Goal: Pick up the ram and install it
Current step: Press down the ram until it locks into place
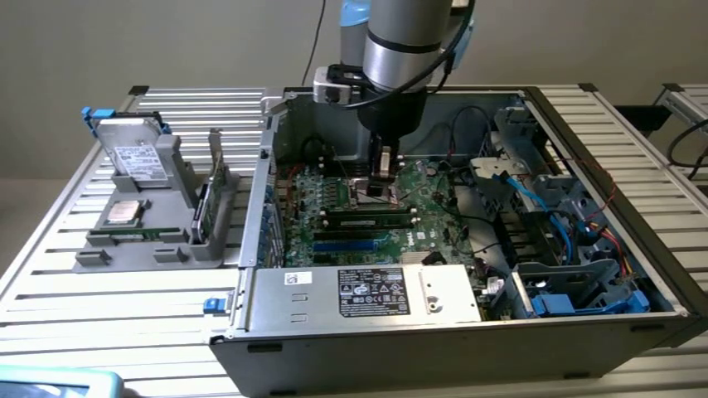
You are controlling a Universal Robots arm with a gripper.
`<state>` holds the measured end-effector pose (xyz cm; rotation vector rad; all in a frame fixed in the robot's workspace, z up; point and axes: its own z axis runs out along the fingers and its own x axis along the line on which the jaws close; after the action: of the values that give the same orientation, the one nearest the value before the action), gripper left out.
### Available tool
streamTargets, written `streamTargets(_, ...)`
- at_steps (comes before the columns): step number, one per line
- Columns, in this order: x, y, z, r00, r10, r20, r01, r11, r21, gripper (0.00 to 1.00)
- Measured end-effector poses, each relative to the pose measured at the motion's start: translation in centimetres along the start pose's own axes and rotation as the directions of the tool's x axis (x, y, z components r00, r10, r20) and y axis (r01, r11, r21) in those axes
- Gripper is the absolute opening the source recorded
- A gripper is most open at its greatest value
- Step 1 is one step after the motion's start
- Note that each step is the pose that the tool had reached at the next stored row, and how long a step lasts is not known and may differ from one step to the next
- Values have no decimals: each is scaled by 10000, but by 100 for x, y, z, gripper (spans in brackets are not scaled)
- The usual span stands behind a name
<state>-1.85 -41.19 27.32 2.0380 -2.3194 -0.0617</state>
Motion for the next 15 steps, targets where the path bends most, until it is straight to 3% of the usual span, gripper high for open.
streamTargets(5,1,0,-5,9978,658,33,-658,9978,-14,11)
streamTargets(9,4,1,-31,9945,1044,51,-1043,9945,-62,11)
streamTargets(15,6,1,-39,9867,1626,-33,-1626,9867,-62,11)
